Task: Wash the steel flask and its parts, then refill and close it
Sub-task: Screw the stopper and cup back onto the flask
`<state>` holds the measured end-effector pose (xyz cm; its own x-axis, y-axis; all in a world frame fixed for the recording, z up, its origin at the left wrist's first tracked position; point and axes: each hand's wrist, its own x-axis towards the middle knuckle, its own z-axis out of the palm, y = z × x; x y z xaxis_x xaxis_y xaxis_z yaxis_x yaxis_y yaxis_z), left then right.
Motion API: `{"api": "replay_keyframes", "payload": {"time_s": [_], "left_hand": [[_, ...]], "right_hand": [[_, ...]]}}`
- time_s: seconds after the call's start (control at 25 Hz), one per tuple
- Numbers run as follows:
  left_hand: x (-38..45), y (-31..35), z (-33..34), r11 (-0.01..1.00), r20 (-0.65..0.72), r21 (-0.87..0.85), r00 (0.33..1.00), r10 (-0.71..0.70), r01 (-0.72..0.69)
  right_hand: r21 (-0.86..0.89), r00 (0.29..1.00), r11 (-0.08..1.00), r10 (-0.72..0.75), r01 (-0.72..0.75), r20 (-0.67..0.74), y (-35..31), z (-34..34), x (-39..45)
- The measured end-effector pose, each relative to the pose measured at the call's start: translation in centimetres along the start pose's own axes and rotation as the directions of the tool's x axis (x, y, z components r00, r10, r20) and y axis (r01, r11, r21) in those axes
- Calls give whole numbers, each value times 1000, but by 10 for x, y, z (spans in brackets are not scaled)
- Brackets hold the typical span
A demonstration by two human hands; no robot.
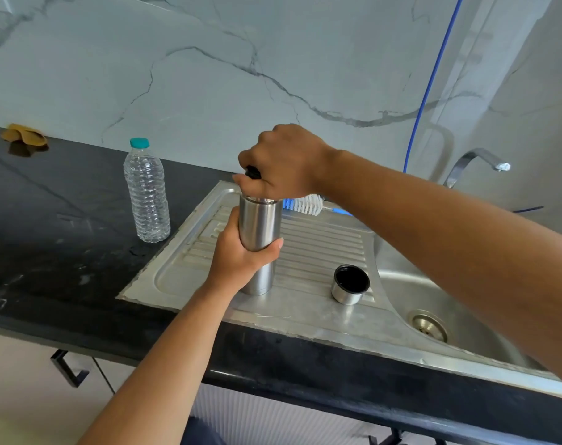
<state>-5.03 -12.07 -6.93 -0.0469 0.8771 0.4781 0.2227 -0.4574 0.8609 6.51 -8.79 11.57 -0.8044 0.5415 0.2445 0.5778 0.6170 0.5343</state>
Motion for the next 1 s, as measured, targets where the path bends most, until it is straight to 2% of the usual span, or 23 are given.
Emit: {"api": "replay_keyframes", "payload": {"time_s": [0.16, 0.28, 0.36, 0.44, 0.52, 0.6, 0.68, 0.76, 0.8, 0.84, 0.88, 0.92, 1.0], "left_hand": [[-1, -1, 3, 1000, -48, 17, 999, -19, 20], [-1, 0, 5, 999, -52, 35, 998, -21, 23], [-2, 1, 5, 999, -47, 35, 999, -27, 28], [-1, 2, 3, 999, -32, 32, 999, -32, 33], [0, 2, 0, 1000, -5, 11, 1000, -27, 28], [1, 0, -2, 1000, 11, -10, 1000, -18, 18], [0, 0, -2, 1000, 14, -17, 1000, -14, 15], [0, 1, -1, 1000, 10, -19, 1000, -20, 20], [0, 1, -1, 1000, 13, -18, 1000, -25, 26], [0, 1, -1, 999, 14, -19, 1000, -28, 28], [0, 0, -1, 999, 16, -22, 999, -28, 28], [1, 0, -2, 999, 19, -24, 999, -28, 28], [1, -1, -2, 999, 24, -24, 999, -28, 28]], "right_hand": [[-59, 989, 988, 147, -145, 20, -12, -1, 4], [-48, 944, 946, 322, -320, 72, -19, -5, 2], [-41, 921, 926, 379, -376, 92, -25, -5, 1], [-4, 903, 911, 409, -411, 130, -26, -8, 0], [125, 880, 882, 422, -454, 218, -23, -10, -8], [379, 846, 758, 457, -532, 274, -17, -6, -30], [553, 804, 611, 559, -566, 204, -13, 16, -63], [571, 723, 533, 671, -625, 165, -13, 53, -101], [510, 693, 524, 686, -682, 222, -14, 69, -118], [405, 678, 551, 660, -729, 323, -15, 83, -134], [290, 678, 623, 584, -727, 446, -15, 94, -148], [218, 683, 709, 477, -671, 553, -16, 100, -158], [234, 695, 810, 269, -538, 666, -20, 102, -169]]}}
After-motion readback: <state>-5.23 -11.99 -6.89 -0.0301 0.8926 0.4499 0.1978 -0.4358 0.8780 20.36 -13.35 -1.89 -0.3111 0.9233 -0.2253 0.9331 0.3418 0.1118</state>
